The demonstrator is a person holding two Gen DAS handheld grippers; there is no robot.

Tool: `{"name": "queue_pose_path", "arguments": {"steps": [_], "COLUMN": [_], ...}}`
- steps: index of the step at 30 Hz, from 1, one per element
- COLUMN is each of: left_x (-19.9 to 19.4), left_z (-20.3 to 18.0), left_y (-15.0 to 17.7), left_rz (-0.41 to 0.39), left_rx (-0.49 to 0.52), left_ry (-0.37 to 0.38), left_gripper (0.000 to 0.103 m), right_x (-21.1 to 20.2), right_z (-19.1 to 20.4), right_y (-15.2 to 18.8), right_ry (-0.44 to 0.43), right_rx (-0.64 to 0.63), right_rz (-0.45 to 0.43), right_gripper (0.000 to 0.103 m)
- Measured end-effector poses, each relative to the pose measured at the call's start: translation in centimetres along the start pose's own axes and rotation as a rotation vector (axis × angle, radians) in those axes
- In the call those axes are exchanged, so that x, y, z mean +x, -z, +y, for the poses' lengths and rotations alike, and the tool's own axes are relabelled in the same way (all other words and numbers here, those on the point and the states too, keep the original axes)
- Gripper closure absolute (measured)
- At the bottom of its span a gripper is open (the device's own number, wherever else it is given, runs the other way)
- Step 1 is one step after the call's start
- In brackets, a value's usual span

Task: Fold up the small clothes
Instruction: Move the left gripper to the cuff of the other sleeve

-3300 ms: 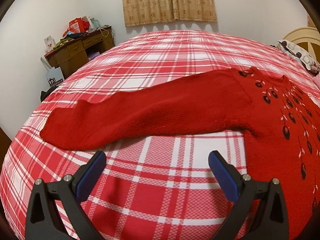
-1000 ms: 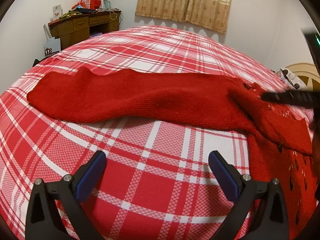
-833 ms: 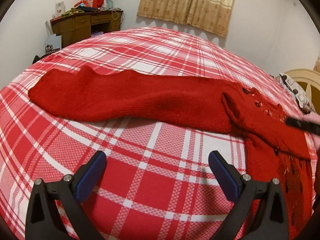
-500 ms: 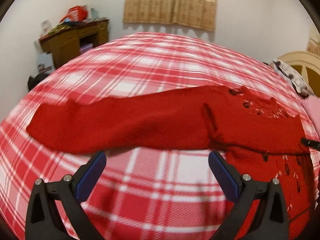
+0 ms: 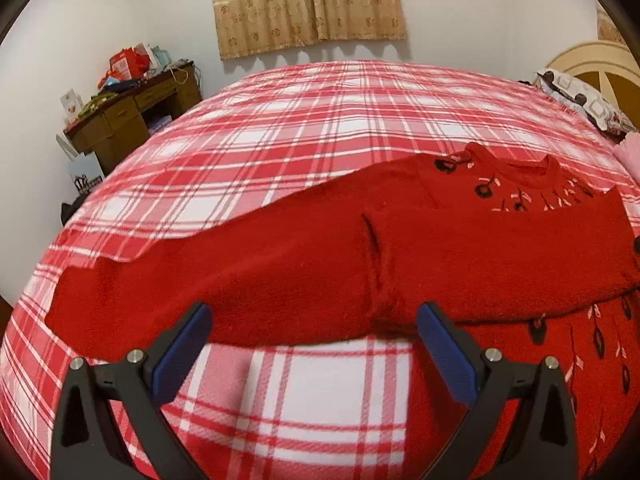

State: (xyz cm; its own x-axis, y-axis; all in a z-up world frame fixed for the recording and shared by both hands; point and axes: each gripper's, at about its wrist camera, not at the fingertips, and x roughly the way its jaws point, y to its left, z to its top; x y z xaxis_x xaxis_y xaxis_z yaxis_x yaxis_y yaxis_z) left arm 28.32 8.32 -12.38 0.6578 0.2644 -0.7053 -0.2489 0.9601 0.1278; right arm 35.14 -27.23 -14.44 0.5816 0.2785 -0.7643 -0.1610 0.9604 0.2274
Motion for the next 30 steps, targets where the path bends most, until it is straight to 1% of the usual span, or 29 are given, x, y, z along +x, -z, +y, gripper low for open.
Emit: {"name": "queue_pose_path", "arguments": {"steps": [1,3,4,6,7,8,9,11,12,13,14,15,17,19,20,21,24,26,28,29,30], "left_x": [0.1,0.4,0.7,1.4,1.7,1.9,2.1,2.1,2.0,1.8,1.6,1.3,1.1,1.0,0.9,0.8,0.0,-0.2,-0.1,-0.1,0.0], "left_z": [-0.1,-0.3,-0.2,-0.3,-0.2,-0.2,-0.1,0.2,0.4,0.7,0.9,1.3,1.8,2.4,2.7,3.2,5.4,7.3,9.5,10.8,11.9], "left_y": [-0.2,-0.4,-0.5,-0.5,-0.4,-0.3,-0.1,0.3,0.4,0.4,0.5,0.6,0.6,0.8,0.9,1.0,1.6,2.0,2.4,2.6,2.8], "left_rz": [-0.004,-0.006,-0.002,0.005,0.01,0.012,0.015,0.023,0.021,0.016,0.011,0.004,-0.004,-0.002,-0.003,-0.005,-0.027,-0.034,-0.027,-0.022,-0.018], "left_rx": [0.001,0.002,0.004,-0.002,-0.003,-0.004,-0.008,-0.022,-0.035,-0.052,-0.066,-0.086,-0.108,-0.109,-0.109,-0.109,-0.116,-0.132,-0.155,-0.17,-0.183], "left_ry": [-0.003,-0.006,-0.014,-0.016,-0.02,-0.024,-0.023,-0.015,-0.009,-0.004,-0.006,-0.004,-0.007,-0.025,-0.03,-0.035,-0.061,-0.087,-0.125,-0.151,-0.169], "left_gripper": [0.0,0.0,0.0,0.0,0.0,0.0,0.0,0.0,0.0,0.0,0.0,0.0,0.0,0.0,0.0,0.0,0.0,0.0,0.0,0.0,0.0], "right_x": [0.8,1.8,1.5,1.0,0.9,0.7,0.1,-1.2,-1.7,-1.9,-1.8,-1.4,-0.2,1.4,2.2,3.0,2.3,2.1,1.8,1.3,0.8], "right_z": [-0.8,-3.3,-5.0,-6.6,-7.2,-7.2,-7.1,-6.4,-5.2,-4.1,-2.9,-1.9,-0.1,0.5,0.0,-1.3,-3.1,-3.7,-3.4,-2.9,-2.3], "right_y": [0.0,0.5,0.8,0.9,0.9,0.5,0.5,0.1,-0.4,-0.8,-1.2,-1.5,-1.6,-1.5,-1.3,-1.0,-0.3,-0.5,-0.6,-0.8,-0.6], "right_ry": [0.018,0.096,0.091,0.108,0.135,0.139,0.149,0.164,0.149,0.116,0.076,0.054,0.047,0.092,0.114,0.135,0.196,0.188,0.227,0.235,0.224], "right_rx": [0.017,0.066,0.104,0.147,0.165,0.176,0.183,0.155,0.123,0.1,0.077,0.052,-0.008,-0.034,-0.019,0.014,-0.017,-0.018,-0.014,-0.017,-0.023], "right_rz": [0.017,0.047,0.026,0.031,0.04,0.039,0.02,-0.041,-0.073,-0.083,-0.08,-0.07,-0.046,-0.011,0.019,0.052,0.035,0.049,0.059,0.043,0.021], "right_gripper": [0.048,0.049,0.049,0.049,0.049,0.049,0.049,0.048,0.048,0.048,0.048,0.048,0.048,0.048,0.048,0.048,0.049,0.049,0.048,0.048,0.048]}}
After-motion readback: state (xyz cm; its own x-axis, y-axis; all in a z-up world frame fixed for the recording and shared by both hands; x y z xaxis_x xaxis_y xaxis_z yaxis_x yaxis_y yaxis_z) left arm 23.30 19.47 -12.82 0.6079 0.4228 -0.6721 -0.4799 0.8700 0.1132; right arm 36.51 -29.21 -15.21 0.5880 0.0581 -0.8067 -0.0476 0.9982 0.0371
